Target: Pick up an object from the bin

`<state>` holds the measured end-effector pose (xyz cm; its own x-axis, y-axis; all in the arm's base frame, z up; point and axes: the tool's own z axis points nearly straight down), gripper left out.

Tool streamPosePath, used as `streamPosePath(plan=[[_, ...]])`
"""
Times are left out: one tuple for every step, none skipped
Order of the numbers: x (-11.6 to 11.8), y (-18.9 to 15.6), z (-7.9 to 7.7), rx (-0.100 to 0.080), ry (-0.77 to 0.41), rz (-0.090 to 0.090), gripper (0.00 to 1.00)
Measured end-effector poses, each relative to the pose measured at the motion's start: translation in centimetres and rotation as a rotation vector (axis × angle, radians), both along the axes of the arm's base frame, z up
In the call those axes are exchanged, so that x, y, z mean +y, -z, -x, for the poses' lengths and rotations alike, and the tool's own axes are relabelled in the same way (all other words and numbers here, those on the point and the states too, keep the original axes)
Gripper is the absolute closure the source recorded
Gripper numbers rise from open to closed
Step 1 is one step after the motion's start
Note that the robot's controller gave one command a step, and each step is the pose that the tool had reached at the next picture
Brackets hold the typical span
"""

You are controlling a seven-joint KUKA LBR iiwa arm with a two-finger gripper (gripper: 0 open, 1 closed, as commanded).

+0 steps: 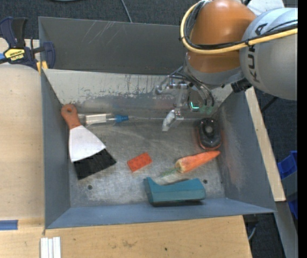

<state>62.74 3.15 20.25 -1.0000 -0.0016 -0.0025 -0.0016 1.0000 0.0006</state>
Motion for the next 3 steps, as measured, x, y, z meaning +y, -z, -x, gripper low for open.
streamPosePath(plan=[[0.0, -0.1, 0.0, -0.002, 0.001, 0.0, 0.0], [3.4, 5.0, 2.5, -0.007, -0.217, 0.002, 0.0], [4.9, 6.1, 5.6, 0.007, -0.228, 0.0, 0.0]])
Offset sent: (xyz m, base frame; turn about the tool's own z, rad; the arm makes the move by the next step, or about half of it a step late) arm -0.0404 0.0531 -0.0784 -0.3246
